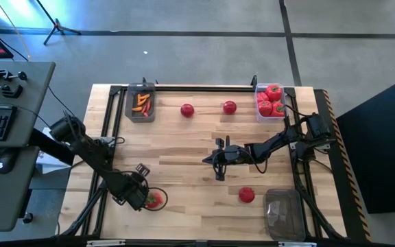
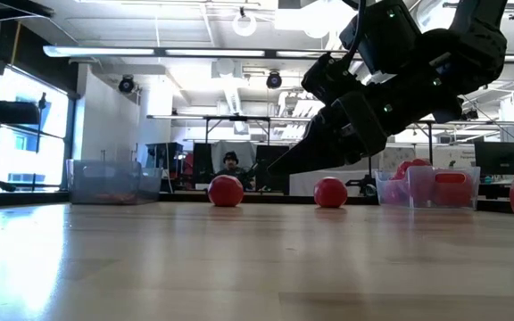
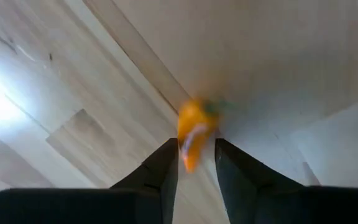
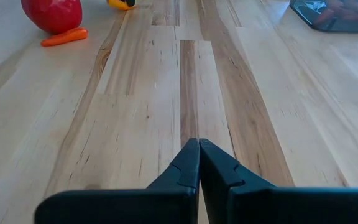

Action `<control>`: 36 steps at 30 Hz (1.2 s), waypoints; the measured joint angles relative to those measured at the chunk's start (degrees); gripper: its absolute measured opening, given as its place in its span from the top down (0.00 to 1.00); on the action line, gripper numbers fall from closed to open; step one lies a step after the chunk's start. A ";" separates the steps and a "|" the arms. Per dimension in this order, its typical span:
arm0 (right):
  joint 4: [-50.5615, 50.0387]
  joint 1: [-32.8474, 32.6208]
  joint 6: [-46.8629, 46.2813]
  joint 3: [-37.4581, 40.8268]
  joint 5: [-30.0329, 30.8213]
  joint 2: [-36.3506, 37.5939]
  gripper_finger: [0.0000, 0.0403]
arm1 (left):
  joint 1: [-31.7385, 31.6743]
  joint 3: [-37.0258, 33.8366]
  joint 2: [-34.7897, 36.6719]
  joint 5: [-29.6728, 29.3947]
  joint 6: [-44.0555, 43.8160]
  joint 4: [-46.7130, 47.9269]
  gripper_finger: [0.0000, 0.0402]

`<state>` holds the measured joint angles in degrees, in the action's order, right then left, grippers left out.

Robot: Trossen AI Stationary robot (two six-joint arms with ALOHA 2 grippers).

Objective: Sort produce into baskets
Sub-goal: Put the yellow chili pepper into the top black bin

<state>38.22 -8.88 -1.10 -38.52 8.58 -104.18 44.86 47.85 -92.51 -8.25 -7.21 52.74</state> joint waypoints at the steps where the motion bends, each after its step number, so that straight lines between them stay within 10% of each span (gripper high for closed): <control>1: 0.00 0.00 -0.04 0.00 0.00 0.00 1.00 | 0.00 -0.24 0.00 0.00 -0.01 -0.44 0.79; 20: -0.07 0.00 -0.17 0.00 0.00 0.00 1.00 | -0.86 -0.65 1.94 0.26 -8.20 1.43 0.99; 36: 0.01 0.00 -0.16 0.00 0.00 0.00 1.00 | -25.43 -10.20 37.70 -6.44 -22.30 2.95 1.00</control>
<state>38.23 -8.88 -1.27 -38.52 8.58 -104.18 19.43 37.65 -54.81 -14.69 -29.51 55.69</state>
